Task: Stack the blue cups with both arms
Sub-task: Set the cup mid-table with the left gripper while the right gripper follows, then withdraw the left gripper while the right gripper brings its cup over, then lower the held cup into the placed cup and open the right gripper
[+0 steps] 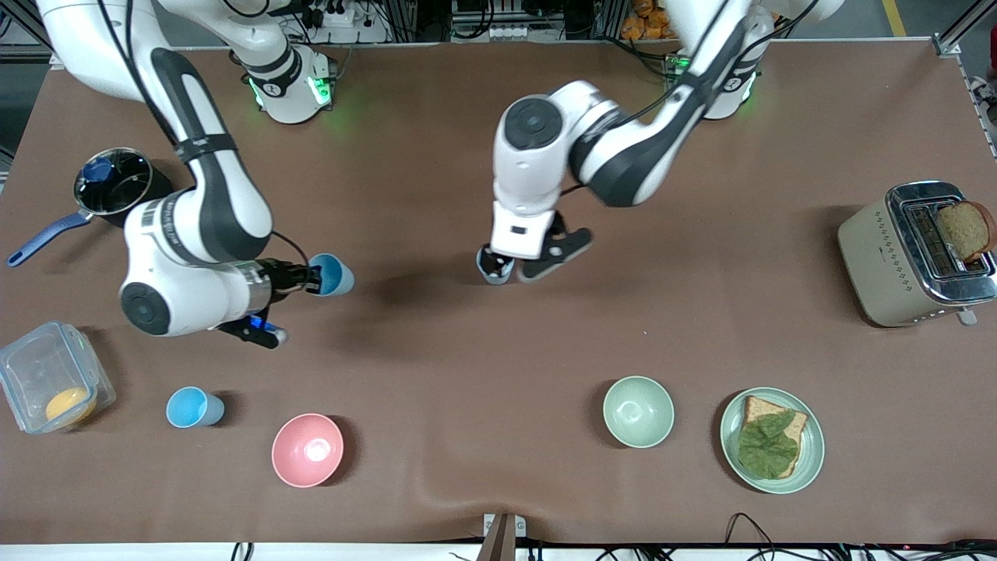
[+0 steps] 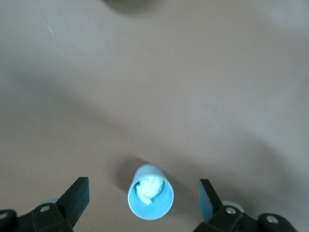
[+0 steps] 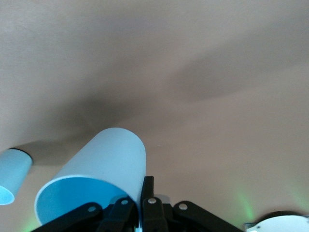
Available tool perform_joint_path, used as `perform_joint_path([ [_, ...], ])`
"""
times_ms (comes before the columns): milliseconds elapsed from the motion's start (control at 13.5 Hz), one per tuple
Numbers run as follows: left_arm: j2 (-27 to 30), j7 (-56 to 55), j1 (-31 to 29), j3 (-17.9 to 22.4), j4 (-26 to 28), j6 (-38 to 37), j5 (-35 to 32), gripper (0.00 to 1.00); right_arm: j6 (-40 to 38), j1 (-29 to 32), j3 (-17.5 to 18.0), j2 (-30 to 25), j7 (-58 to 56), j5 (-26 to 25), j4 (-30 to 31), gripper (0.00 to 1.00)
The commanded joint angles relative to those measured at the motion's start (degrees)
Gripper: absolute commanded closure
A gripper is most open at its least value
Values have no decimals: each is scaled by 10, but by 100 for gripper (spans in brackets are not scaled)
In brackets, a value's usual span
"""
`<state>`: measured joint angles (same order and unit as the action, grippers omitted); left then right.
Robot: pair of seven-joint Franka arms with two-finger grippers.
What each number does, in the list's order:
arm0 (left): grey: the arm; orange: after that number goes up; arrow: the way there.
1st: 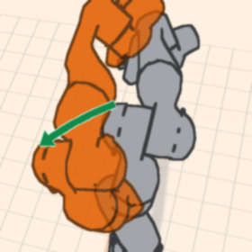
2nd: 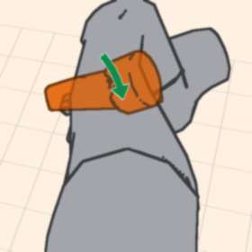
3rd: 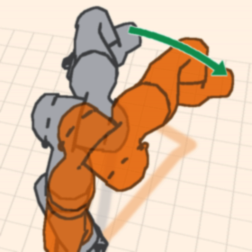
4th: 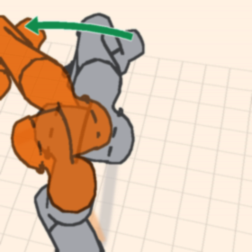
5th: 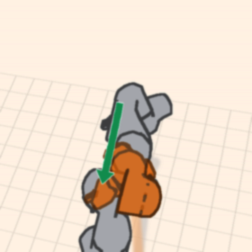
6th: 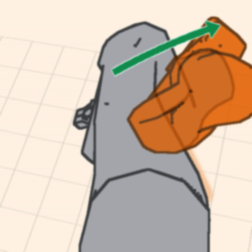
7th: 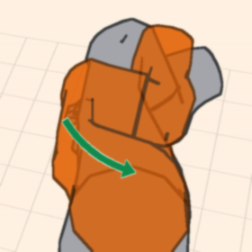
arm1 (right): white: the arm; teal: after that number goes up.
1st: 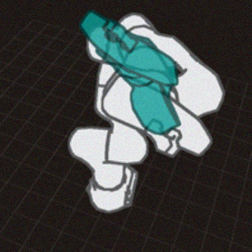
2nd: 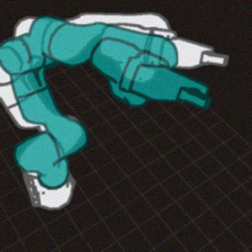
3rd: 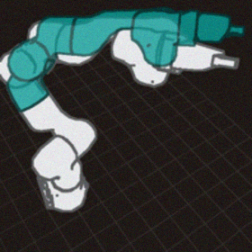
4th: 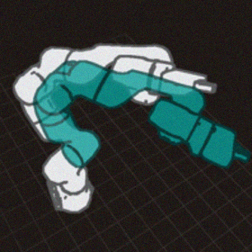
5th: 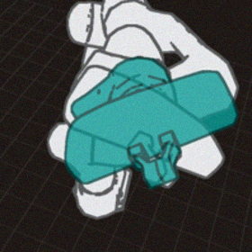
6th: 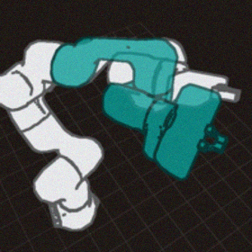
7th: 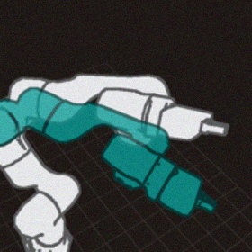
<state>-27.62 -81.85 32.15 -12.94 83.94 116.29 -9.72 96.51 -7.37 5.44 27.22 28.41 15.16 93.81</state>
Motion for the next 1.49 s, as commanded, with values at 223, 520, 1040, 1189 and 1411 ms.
perform_joint_path([
  [223,127,226,-136,-5,17,-127,-17,0,71,-83,-5,-5,150,79,5,100],
  [520,178,428,-250,-8,14,-183,16,0,138,-137,-4,5,244,84,1,100],
  [1040,233,647,-311,27,22,-223,57,0,217,-223,-6,33,341,109,-12,100],
  [1189,236,651,-315,31,25,-235,57,0,215,-249,-8,31,368,106,-7,100],
  [1411,235,652,-323,35,24,-237,73,0,216,-259,-11,35,382,99,-8,100],
])
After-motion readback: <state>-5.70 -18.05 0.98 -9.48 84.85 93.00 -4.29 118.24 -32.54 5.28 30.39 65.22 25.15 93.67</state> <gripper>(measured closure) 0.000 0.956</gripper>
